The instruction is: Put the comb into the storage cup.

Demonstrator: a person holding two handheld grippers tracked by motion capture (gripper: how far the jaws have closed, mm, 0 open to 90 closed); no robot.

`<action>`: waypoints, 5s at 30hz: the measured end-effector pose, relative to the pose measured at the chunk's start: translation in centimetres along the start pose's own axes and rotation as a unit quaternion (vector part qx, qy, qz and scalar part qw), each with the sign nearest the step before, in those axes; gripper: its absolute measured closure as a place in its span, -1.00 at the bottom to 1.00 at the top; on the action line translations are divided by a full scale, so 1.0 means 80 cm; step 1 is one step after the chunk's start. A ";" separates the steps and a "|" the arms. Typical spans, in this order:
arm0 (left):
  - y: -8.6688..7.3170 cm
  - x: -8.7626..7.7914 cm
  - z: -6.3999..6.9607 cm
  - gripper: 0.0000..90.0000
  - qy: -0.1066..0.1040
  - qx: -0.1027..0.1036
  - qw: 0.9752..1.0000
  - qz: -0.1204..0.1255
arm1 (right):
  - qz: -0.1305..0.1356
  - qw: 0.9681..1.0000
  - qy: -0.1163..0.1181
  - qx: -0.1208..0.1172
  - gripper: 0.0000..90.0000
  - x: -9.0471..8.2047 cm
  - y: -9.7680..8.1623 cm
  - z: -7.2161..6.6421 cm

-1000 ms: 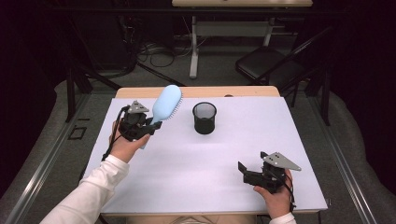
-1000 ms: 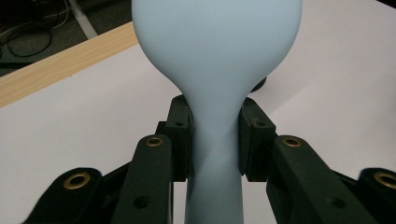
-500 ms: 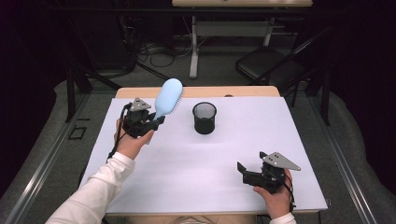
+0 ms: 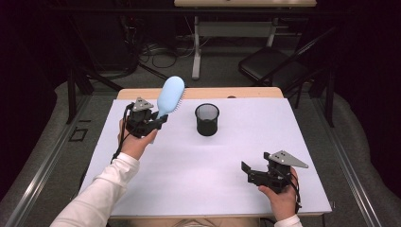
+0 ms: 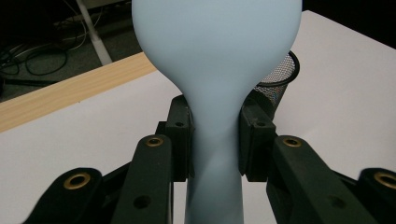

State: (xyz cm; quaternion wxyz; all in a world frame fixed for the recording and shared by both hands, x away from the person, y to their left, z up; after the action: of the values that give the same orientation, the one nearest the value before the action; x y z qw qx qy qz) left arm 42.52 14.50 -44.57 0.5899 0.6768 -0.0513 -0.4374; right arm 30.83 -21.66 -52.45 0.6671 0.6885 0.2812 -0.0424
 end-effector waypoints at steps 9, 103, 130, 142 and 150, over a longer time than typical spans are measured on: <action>0.005 0.004 0.002 0.55 -0.006 0.007 1.000 0.013 | -0.024 1.000 0.007 -0.003 -0.87 0.006 0.007 -0.004; 0.025 0.033 0.039 0.55 -0.042 0.028 0.997 0.056 | -0.138 0.987 0.068 -0.036 -0.87 0.088 0.179 -0.047; 0.026 0.046 0.052 0.55 -0.055 0.031 0.996 0.056 | -0.143 0.985 0.092 -0.008 -0.84 0.102 0.207 -0.052; 0.025 0.049 0.058 0.55 -0.060 0.034 0.996 0.055 | -0.140 0.985 0.100 0.002 -0.81 0.102 0.224 -0.057; 0.024 0.052 0.063 0.55 -0.065 0.037 0.996 0.055 | -0.139 0.985 0.106 0.002 -0.81 0.104 0.232 -0.065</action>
State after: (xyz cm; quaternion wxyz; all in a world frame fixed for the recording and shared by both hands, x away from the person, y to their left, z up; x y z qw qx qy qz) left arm 42.65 7.72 -44.75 0.5830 0.6646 -0.1431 -0.4448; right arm 44.42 -13.11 -38.87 0.6196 0.6447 0.4433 -0.0616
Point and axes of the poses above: each handheld gripper's, and its own axes: x roughly forward along the jaws, y roughly out of its top, z roughly to its right, the point moved 4 cm from there along x, roughly forward along the jaws, and after that the axes turned 7 degrees about -y, right-handed, at the moved point
